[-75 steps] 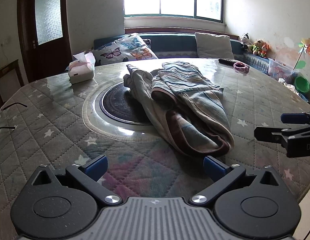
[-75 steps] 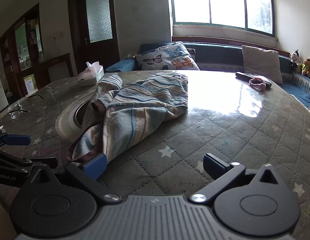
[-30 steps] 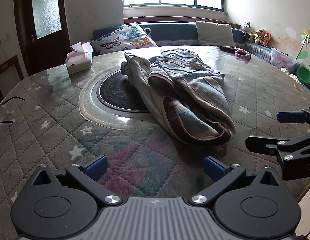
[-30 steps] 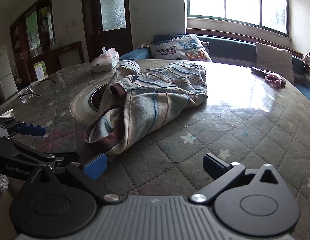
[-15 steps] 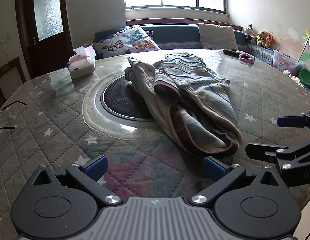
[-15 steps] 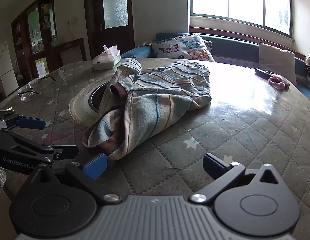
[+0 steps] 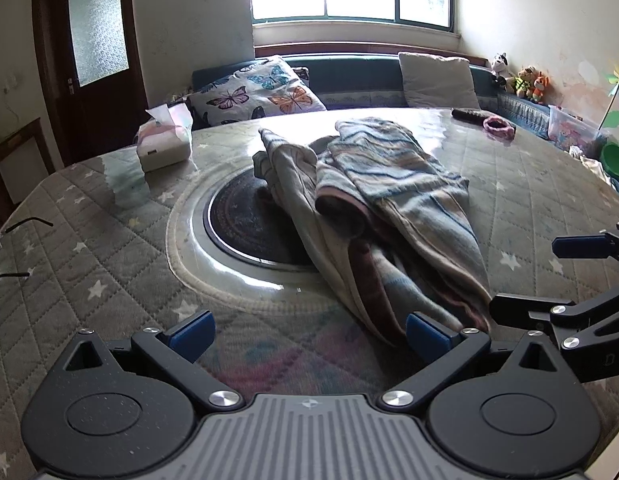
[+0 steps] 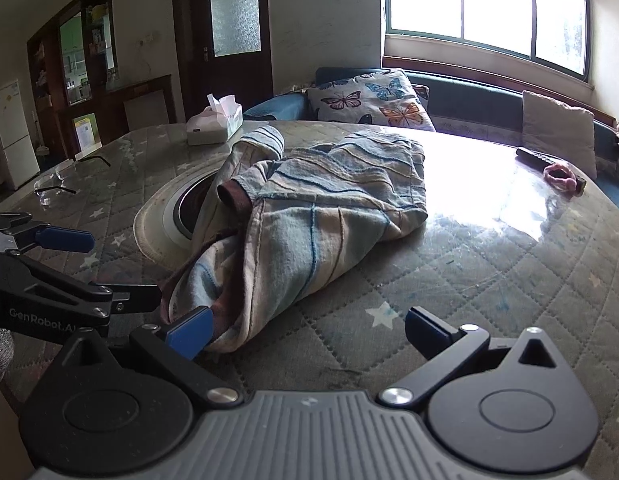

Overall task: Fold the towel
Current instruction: 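Grasp the blanket edge with the left gripper while the right gripper grasps it too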

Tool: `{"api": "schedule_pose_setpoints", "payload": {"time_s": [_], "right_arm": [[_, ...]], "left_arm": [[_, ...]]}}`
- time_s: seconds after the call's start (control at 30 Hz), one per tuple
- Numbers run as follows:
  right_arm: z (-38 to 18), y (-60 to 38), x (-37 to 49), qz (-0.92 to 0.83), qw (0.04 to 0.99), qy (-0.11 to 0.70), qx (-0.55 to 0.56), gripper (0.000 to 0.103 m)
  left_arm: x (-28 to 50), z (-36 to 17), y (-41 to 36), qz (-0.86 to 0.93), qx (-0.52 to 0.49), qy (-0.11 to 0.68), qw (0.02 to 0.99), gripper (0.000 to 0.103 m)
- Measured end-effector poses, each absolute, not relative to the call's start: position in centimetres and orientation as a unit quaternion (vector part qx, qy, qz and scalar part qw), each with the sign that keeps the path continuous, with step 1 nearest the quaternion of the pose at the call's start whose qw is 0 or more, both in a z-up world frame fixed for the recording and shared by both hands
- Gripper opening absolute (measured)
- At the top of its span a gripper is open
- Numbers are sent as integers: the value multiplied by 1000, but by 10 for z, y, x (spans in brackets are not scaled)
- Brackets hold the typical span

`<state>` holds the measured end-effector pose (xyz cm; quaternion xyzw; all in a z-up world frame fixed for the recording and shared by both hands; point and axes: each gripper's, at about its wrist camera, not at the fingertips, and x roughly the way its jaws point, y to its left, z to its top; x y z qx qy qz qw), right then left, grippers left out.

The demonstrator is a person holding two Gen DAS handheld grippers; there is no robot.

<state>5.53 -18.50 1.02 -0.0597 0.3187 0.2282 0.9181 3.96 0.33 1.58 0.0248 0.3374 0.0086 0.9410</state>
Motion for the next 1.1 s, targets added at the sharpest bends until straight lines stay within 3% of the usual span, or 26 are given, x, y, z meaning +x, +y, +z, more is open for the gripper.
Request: {"api": "schedule_pose_setpoints", "payload": {"time_s": [0.23,0.47,0.87,1.1], "right_arm": [[20,-183,75,226,920,314,-67,102],[34,-178,103,228,920,310,-67,98],[39,-137,164,252,912,312,-82,92],[27,-114,198,268,898,342,-67,78]], "left_arm": [[65,37,17,20,15,318,948,101],[112,55,32,30,-5,313,949,86],[213,55,46,32,-34,340,939,83],[245,36,53,5,-58,376,925,54]]}}
